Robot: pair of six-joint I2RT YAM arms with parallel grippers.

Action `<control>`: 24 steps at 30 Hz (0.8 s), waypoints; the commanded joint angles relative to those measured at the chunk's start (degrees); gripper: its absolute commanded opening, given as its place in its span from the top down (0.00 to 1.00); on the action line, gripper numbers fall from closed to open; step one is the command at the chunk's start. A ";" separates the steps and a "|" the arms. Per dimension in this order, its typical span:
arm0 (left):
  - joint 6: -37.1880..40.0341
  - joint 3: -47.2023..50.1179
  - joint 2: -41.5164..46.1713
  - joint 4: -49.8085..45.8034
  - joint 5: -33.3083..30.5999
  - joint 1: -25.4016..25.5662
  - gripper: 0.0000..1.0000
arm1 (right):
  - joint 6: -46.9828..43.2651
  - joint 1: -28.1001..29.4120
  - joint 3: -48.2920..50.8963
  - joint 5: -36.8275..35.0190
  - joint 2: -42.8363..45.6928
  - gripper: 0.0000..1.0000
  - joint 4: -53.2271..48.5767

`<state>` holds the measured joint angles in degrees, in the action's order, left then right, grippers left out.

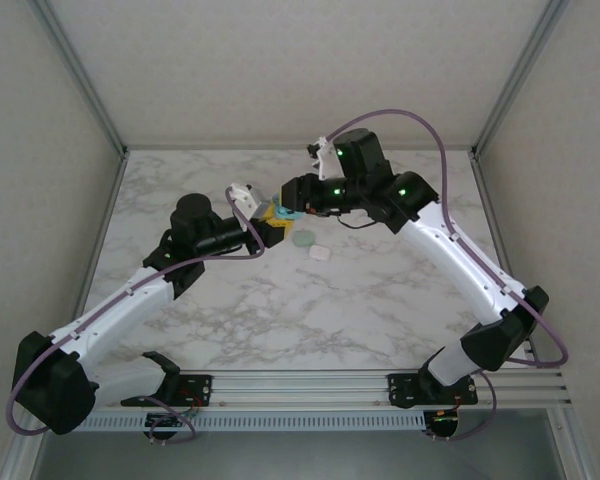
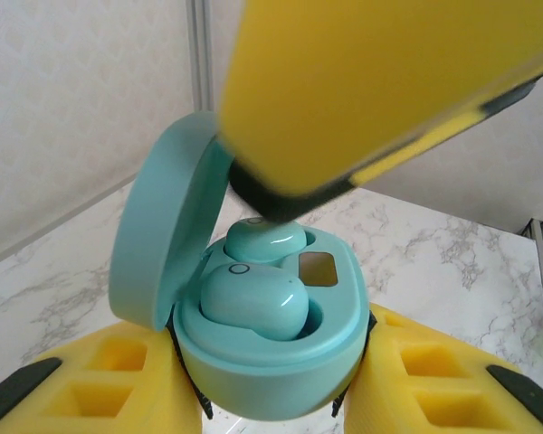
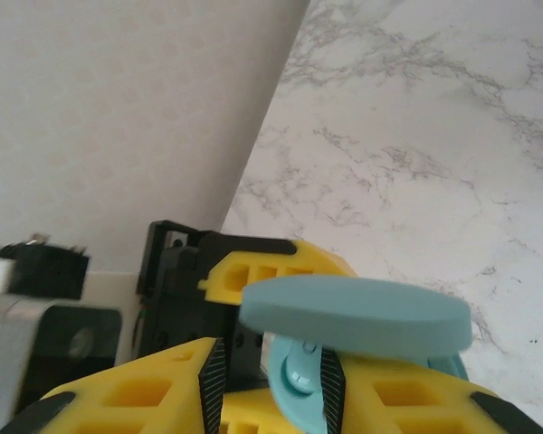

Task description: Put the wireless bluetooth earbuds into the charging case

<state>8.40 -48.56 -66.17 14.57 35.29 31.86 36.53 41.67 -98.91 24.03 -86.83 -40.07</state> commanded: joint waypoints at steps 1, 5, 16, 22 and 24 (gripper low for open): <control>0.36 -1.81 1.09 1.43 -0.66 0.58 0.71 | -2.31 -0.17 0.18 -2.34 6.32 0.62 0.81; 0.74 -1.84 1.26 1.44 0.79 0.58 0.71 | -1.57 -1.77 0.49 -9.48 7.88 0.61 -1.31; 2.10 -3.38 2.10 0.64 3.14 1.37 0.71 | 0.21 -4.51 -9.89 -4.04 -4.86 0.52 -5.23; -0.35 -3.68 1.89 2.75 1.24 1.37 0.71 | -1.23 -4.76 -7.22 5.37 -4.62 0.48 -5.82; -0.82 -4.17 1.57 2.75 1.40 1.37 0.71 | 0.28 -5.33 -2.38 7.28 -1.65 0.44 -2.35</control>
<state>8.91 -50.33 -65.19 14.87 36.91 32.71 36.58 37.17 -104.68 25.96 -92.55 -44.27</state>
